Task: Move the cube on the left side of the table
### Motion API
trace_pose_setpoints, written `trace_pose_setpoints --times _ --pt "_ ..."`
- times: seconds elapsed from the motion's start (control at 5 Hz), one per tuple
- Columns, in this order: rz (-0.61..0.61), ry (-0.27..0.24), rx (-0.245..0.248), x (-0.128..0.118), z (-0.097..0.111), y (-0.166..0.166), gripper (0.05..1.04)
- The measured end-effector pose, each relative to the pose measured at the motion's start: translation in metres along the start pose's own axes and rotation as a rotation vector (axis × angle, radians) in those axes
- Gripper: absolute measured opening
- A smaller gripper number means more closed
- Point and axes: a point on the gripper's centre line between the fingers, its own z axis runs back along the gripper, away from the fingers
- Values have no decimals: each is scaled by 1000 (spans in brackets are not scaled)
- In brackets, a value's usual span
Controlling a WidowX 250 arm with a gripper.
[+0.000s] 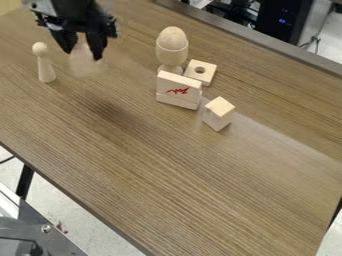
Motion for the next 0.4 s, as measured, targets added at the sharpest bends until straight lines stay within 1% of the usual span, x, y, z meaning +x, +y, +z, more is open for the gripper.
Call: trace_pose_setpoints --times 0.2,0.4 --pt "-75 14 7 -5 -21 8 572" --pt "-105 66 14 -12 -34 11 572"
